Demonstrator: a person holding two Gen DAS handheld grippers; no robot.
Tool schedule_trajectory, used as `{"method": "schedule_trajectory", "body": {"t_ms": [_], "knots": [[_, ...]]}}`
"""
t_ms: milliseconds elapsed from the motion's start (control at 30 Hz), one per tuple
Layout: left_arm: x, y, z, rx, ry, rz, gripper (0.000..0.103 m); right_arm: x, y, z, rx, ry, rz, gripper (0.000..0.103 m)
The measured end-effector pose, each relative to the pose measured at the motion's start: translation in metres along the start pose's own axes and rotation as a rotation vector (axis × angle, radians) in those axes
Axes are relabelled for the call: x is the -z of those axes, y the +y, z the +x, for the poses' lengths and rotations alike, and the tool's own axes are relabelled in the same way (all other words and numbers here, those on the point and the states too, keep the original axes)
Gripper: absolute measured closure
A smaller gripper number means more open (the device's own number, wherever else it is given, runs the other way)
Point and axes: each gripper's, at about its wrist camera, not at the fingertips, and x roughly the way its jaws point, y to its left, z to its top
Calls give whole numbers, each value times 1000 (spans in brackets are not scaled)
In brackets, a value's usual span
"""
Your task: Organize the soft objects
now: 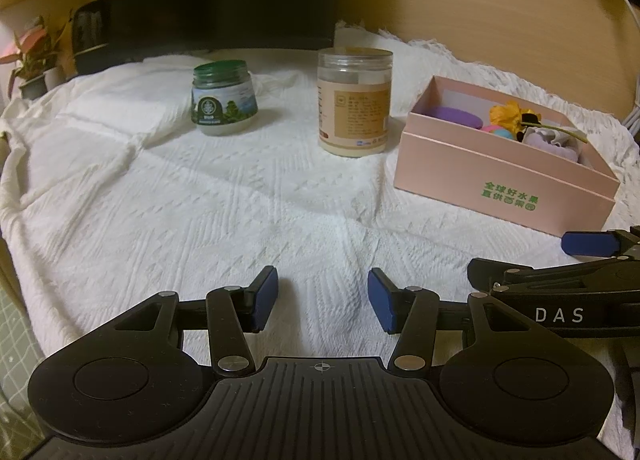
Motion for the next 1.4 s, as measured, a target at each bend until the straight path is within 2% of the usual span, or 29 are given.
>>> {"method": "schedule_trajectory", "body": {"t_ms": [1400], "knots": [[2,-1,-2,-6,-4,-11,48,1,0,0,-1,0,1,0]]}}
